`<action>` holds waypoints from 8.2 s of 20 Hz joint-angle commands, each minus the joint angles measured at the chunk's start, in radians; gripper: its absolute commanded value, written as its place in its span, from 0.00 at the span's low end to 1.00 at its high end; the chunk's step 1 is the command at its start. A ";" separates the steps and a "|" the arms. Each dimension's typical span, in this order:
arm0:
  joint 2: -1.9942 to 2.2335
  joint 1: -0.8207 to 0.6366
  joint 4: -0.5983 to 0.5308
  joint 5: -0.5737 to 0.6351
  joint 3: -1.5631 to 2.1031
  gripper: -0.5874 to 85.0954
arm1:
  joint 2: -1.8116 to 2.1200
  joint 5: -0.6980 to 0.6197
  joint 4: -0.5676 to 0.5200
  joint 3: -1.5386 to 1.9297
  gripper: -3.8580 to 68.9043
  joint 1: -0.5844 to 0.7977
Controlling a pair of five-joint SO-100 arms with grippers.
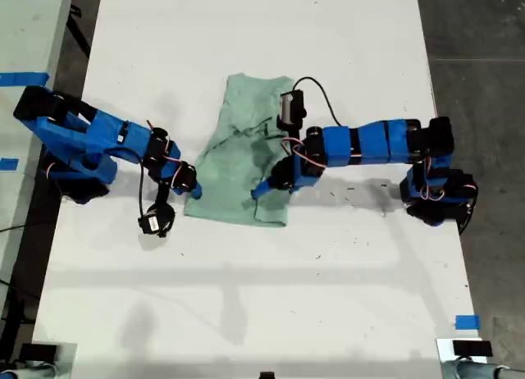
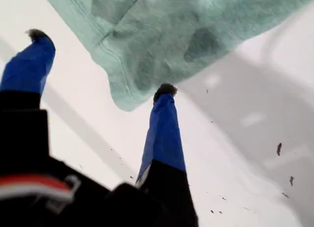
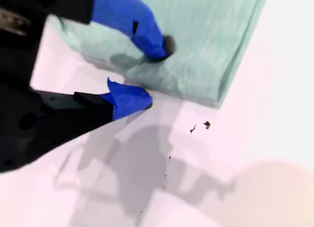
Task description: Fold tshirt
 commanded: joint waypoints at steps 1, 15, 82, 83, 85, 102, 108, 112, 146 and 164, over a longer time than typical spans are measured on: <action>-0.021 -0.020 -0.078 0.014 -0.002 0.01 | 0.084 0.012 -0.017 -0.002 0.56 -0.021; -0.141 -0.055 0.287 0.137 -0.669 0.01 | 0.160 0.049 -0.044 0.120 0.56 -0.020; -0.649 -0.020 0.209 0.023 -0.756 0.12 | -0.515 0.094 -0.103 -0.319 0.19 -0.112; -0.650 -0.018 0.196 0.017 -0.756 0.04 | -0.520 0.095 -0.106 -0.319 0.14 -0.114; -0.650 -0.011 0.183 -0.011 -0.755 0.01 | -0.520 0.097 -0.104 -0.321 0.04 -0.115; -0.689 0.368 0.339 -0.038 -1.269 0.01 | -0.334 0.261 -0.107 -0.459 0.04 -0.488; -0.672 0.311 0.422 0.094 -1.420 0.01 | -0.239 0.175 -0.006 -0.483 0.04 -0.417; -0.494 0.043 0.615 0.368 -1.437 0.01 | -0.069 -0.100 0.120 -0.414 0.04 -0.146; 1.215 -0.345 0.267 0.327 0.350 0.01 | 1.223 0.017 -0.107 1.043 0.34 0.118; 1.678 -0.439 0.558 0.184 0.830 0.07 | 2.095 -0.272 -0.178 1.730 0.21 0.112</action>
